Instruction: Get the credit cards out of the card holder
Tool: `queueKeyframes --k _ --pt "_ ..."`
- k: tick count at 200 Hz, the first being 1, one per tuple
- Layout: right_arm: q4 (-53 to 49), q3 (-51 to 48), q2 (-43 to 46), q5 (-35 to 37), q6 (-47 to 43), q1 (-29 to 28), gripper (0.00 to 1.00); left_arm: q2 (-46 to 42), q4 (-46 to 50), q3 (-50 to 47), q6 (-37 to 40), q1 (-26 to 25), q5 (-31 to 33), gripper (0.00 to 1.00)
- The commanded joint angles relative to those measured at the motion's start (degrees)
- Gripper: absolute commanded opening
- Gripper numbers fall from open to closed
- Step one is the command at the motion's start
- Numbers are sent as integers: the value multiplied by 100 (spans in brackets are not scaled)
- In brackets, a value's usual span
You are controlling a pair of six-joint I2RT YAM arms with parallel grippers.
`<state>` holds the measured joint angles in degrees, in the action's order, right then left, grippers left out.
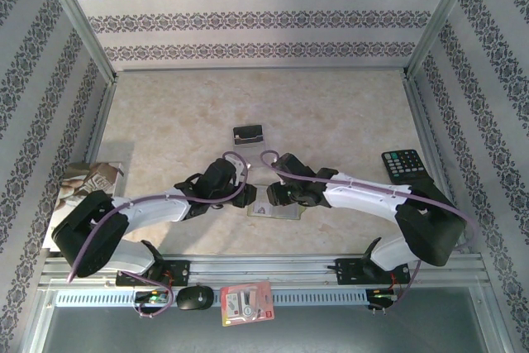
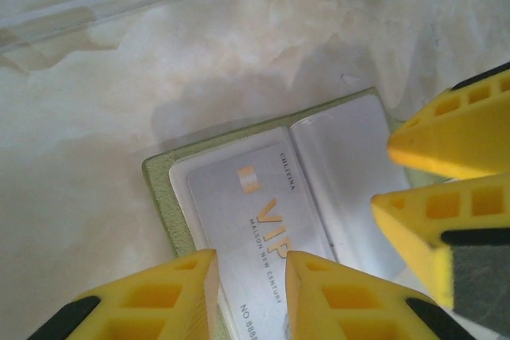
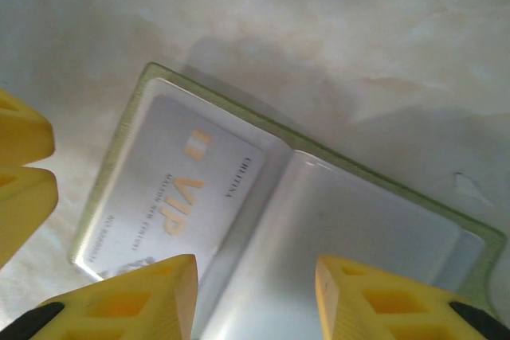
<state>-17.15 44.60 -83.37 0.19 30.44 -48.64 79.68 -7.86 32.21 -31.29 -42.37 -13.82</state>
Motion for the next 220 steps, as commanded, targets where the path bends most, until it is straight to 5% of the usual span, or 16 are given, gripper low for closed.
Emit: queueKeyframes --k 1,148,220 --pt "-358 222 125 629 -382 -66 45 195 318 142 285 -170 265 28" --pt "-198 255 -379 715 -557 -242 45 1024 217 -238 -434 -333 -102 19" --pt "-174 166 -141 763 -443 -173 44 -224 380 30 -280 -411 310 28"
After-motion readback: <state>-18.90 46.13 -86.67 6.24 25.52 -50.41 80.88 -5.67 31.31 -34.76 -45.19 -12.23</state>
